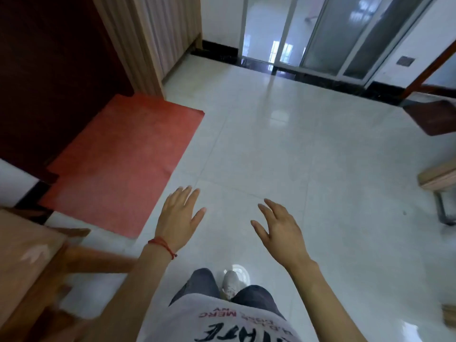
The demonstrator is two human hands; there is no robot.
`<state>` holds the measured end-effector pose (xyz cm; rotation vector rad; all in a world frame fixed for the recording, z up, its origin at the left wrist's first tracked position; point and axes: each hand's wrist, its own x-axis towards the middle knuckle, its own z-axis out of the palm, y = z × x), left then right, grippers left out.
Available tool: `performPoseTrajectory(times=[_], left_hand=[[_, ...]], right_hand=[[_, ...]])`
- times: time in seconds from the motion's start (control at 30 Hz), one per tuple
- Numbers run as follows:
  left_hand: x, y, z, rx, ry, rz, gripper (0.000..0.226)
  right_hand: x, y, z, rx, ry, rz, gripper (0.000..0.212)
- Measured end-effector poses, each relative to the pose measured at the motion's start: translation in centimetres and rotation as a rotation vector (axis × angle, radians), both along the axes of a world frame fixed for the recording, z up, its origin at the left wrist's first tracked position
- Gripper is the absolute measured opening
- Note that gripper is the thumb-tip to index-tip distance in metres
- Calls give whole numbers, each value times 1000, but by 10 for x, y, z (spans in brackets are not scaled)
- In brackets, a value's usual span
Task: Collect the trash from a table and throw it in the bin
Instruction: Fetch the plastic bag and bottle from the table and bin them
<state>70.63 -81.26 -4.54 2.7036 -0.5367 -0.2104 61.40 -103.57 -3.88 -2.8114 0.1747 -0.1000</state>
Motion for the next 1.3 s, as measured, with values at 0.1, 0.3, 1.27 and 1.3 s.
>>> performPoseTrajectory(times=[0.1, 0.3, 1.27, 1.3], left_hand=[[35, -14, 1, 5, 13, 31, 70], [121, -33, -11, 12, 22, 49, 79], [329, 43, -5, -13, 35, 900, 86], [328, 46, -6, -10, 44, 935, 84]], right_hand=[[47, -15, 0, 4, 3, 37, 54], [148, -36, -2, -19, 5, 75, 53], [559, 71, 20, -10, 1, 977, 51], [565, 78, 20, -6, 2, 1015, 49]])
